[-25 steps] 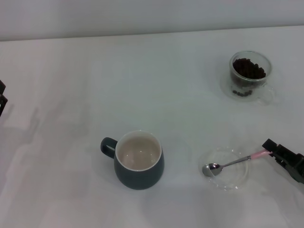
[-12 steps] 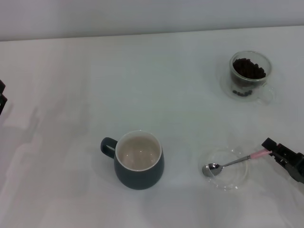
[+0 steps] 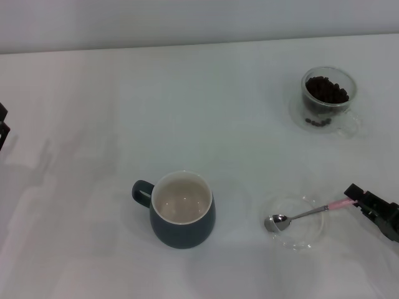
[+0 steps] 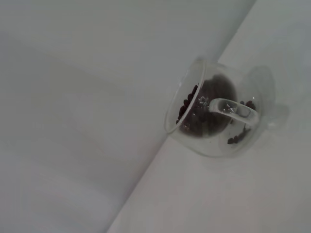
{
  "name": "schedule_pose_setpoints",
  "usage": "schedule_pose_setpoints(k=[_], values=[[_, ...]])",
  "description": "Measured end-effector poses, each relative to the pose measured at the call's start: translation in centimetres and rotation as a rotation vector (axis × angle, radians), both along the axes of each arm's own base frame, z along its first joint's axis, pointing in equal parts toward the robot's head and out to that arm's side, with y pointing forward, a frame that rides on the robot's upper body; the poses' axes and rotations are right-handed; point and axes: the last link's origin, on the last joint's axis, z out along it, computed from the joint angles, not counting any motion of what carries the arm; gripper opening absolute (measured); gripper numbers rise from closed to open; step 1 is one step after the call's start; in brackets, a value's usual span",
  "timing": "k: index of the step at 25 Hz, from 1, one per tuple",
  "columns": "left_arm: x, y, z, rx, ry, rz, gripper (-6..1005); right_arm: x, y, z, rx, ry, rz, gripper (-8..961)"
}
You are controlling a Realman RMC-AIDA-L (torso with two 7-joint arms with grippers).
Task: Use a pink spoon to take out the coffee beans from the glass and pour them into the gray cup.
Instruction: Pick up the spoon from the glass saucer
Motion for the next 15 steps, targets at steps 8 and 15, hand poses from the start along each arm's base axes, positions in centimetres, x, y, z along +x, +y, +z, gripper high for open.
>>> schedule_pose_setpoints(k=[8,15], values=[[0.04,0.06,0.0,0.0,0.0,-0.001,651,0.01,0.03,-0.05,-0.004,-0.002,-0.001,178],[-0.04,0.08,-0.01,0.004,0.006,0.005,652,0.1,0.12,-0.03,0.005,0.0,-0.012,165]])
